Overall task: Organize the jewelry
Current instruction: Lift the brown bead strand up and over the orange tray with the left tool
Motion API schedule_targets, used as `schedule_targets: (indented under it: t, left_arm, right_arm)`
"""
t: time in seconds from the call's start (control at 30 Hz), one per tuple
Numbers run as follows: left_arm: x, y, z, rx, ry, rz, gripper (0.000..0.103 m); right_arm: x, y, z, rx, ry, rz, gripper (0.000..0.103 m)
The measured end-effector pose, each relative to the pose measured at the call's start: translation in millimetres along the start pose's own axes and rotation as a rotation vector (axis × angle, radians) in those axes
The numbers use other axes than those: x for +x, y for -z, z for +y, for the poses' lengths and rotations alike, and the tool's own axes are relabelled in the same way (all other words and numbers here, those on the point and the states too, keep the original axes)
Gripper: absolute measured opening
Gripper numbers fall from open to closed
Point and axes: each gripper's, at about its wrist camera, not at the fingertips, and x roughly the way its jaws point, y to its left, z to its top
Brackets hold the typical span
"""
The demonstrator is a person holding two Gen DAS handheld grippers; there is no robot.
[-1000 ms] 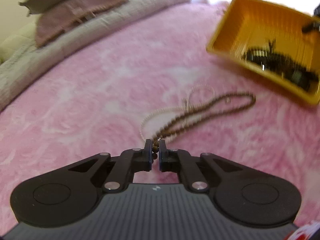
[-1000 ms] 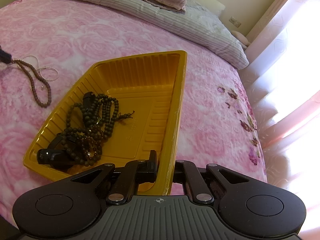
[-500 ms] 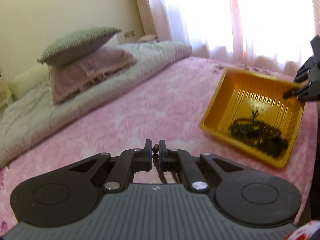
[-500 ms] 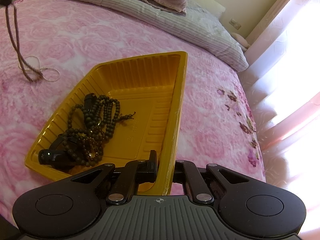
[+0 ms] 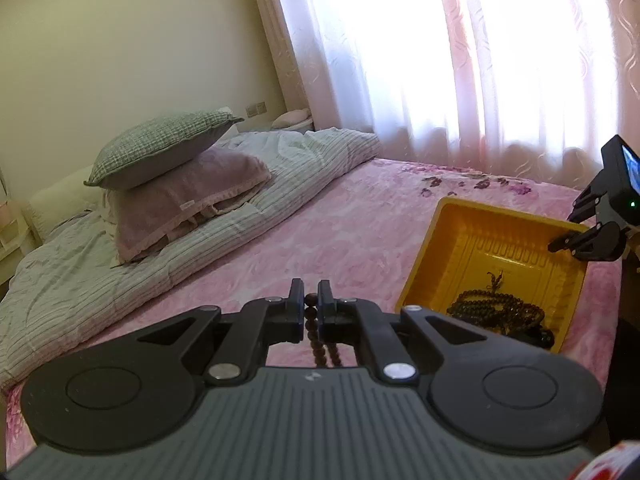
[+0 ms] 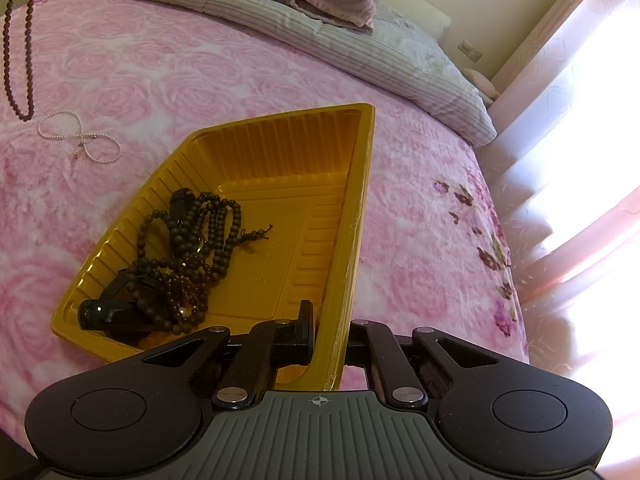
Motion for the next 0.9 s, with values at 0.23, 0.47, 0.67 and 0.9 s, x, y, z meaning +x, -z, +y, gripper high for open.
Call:
schedule_targets:
  t: [0.23, 0.47, 0.67, 0.9]
  left_arm:
    - [13, -11, -18, -0.002, 0.045, -0.006, 0.005]
    - [39, -30, -58, 0.026, 0.144, -0.020, 0.005]
    - [60, -57, -94, 0.034, 0.244, -0.052, 0.005]
    - [84, -83, -133, 0.035, 0.335, -0.078, 0.005]
  right_arm:
    - [0, 0, 0, 0.001, 0.000, 0.001, 0.007]
    - [0, 0, -2, 0.009, -0.006, 0.003, 0.006]
    - [1, 1, -4, 0.014, -0.009, 0.002, 0.006]
    - [4, 2, -7, 0.023, -0.015, 0.002, 0.007]
